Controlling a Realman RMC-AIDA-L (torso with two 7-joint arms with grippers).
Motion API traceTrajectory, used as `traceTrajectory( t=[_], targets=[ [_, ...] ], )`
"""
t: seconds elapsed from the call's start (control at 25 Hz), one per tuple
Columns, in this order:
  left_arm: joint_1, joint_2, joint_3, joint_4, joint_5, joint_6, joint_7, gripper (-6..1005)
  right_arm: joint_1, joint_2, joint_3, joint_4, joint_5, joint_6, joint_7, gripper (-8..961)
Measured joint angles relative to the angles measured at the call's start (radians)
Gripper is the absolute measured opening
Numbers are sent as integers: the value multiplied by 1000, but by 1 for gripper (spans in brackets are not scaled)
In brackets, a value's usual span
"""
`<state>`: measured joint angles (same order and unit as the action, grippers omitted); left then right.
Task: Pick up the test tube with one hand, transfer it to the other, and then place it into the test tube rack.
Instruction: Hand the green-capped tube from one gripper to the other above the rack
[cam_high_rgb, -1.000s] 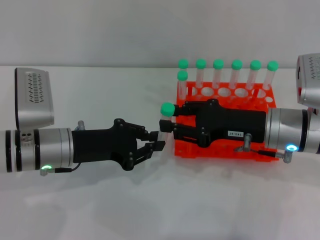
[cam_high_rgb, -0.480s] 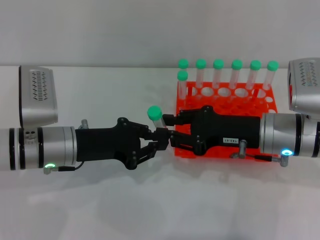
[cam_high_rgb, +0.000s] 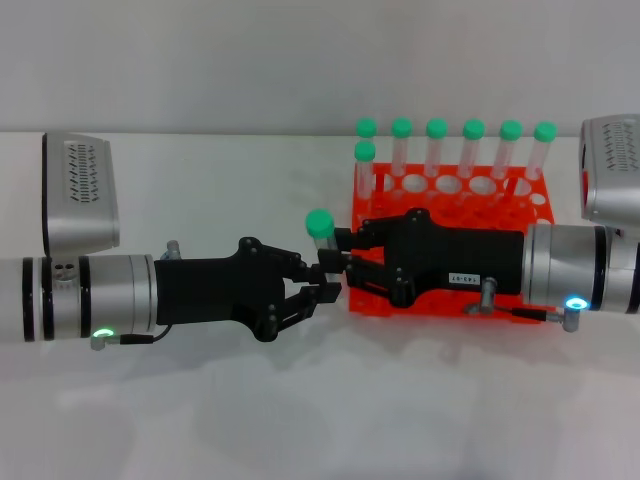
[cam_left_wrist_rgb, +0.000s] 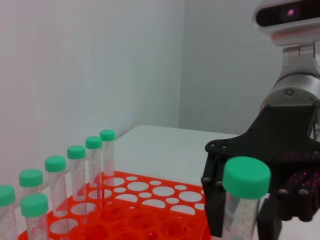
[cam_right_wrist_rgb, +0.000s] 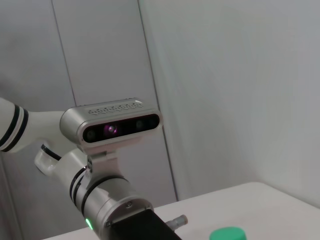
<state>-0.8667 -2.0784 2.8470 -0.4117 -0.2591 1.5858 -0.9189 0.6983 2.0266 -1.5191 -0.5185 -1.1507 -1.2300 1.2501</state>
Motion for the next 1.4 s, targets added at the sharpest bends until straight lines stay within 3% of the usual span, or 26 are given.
traceTrajectory(
  t=[0.16,0.36,1.0,1.24,1.4],
  targets=[
    [0,0,0,-2,0,0,0,168,-2,-3,3,-1,0,1,-1,334],
    [8,2,0,-9,0,0,0,166,-5,-8,14,-2,1,1,-1,220],
    [50,4,-2,-81,-70,42,-5,169,-33,-19,48,-21,-5,1,-1,207],
    [128,4,-2,-118,-215,121,-53,240,-37,-23,70,-34,-6,0,-1,214],
    [214,1,-2,-125,-297,127,-48,310,-59,-27,104,-70,-8,2,-9,218]
  ],
)
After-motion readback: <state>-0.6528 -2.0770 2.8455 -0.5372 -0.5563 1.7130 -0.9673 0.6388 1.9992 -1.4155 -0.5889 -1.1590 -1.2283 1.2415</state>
